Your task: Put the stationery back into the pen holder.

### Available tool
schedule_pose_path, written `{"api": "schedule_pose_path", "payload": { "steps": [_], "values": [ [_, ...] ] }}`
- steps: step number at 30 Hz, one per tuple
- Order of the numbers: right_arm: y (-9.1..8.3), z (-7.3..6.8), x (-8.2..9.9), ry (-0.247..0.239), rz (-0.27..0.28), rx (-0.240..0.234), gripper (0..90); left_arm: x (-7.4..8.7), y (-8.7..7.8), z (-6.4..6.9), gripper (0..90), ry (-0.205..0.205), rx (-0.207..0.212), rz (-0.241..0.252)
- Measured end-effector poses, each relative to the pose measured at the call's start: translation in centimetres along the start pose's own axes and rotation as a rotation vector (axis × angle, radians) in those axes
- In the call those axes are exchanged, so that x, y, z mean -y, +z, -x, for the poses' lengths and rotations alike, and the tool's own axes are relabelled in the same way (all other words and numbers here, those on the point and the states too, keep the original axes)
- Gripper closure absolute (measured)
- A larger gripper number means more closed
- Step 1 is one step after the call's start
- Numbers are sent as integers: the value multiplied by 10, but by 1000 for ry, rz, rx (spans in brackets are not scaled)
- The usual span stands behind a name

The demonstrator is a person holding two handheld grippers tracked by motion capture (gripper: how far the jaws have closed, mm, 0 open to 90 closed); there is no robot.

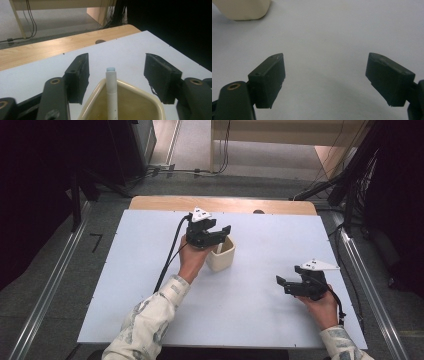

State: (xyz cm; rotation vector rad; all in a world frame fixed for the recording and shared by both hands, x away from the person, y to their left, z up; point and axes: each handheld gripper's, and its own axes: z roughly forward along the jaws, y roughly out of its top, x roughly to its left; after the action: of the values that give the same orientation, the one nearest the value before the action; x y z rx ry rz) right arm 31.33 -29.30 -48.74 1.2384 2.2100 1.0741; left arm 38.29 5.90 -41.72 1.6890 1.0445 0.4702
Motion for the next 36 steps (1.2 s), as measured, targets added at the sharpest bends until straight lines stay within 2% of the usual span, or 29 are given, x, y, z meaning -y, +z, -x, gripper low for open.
{"api": "schedule_pose_path", "payload": {
  "steps": [5,9,19,23,28,36],
  "values": [
    [-1,0,0,2,3,1,142,2,-4,-2,259,-14,-11,-5],
    [-1,0,0,1,3,2,142,4,-12,-2,224,-16,-1,1],
    [-2,0,0,3,6,9,141,16,-36,-6,196,-11,13,12],
    [-3,1,0,5,9,13,137,23,-50,-8,205,-9,-10,41],
    [-3,1,1,6,7,15,134,36,-66,-12,201,-18,-4,35],
    [-5,1,1,11,11,20,134,56,-86,-24,198,-16,-29,10]
  ]
}}
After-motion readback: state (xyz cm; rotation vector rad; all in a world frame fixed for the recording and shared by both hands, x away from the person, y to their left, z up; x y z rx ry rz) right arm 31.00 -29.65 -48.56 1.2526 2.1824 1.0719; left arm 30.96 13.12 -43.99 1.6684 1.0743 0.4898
